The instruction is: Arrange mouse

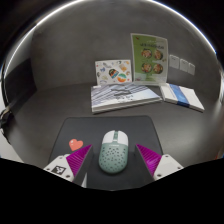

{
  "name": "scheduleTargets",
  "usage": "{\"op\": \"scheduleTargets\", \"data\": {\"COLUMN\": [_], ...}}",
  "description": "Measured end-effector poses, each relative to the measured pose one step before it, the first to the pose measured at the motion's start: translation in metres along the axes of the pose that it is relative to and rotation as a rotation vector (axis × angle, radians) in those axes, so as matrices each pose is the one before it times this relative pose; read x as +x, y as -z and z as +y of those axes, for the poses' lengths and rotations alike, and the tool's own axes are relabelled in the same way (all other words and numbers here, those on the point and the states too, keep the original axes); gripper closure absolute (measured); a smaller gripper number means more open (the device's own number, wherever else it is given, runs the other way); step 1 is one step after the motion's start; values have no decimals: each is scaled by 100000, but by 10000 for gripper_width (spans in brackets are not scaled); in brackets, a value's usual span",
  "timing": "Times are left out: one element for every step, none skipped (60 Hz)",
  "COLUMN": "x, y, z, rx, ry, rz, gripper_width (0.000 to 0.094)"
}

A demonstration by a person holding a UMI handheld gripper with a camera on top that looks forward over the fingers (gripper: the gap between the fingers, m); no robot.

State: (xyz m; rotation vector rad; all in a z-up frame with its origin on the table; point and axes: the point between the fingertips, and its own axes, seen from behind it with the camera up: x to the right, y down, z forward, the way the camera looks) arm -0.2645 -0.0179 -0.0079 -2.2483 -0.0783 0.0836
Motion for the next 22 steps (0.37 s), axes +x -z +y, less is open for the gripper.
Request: {"op": "scheduleTargets", "data": {"x": [-119,-98,-63,-100,-22,-59,-15,15,79,128,194,235,284,356,364,310,319,306,328,332,371,357], "y": [279,340,545,406,365,409,466,504,515,507,506,565,567,551,517,565,580,615,665,635,658,655], "z": [140,111,181,95,61,112,140,157,160,191,229,274,324,324,322,273,305,299,312,306,300,311], "rx": [29,13,209,291,199,288,287,267,267,232,190,-7,67,106,354,445,425,451,411,533,565,542], "ry": [-384,-419,-478,-614,-243,-162,-4,120,167,228,258,331,380,701,393,337,359,193,121,30,-65,-200], "rz": [-1371,-1343,-1578,-1614,-1443,-1296,-1178,-1010,-813,-545,-421,-365,-405,-270,-507,-553,-499,-534,-561,-530,-495,-490], "gripper_width": [75,99,99,99,99,99,101,101,100,100,98,99,100,99,98,98,98,99,99,99,100,99]}}
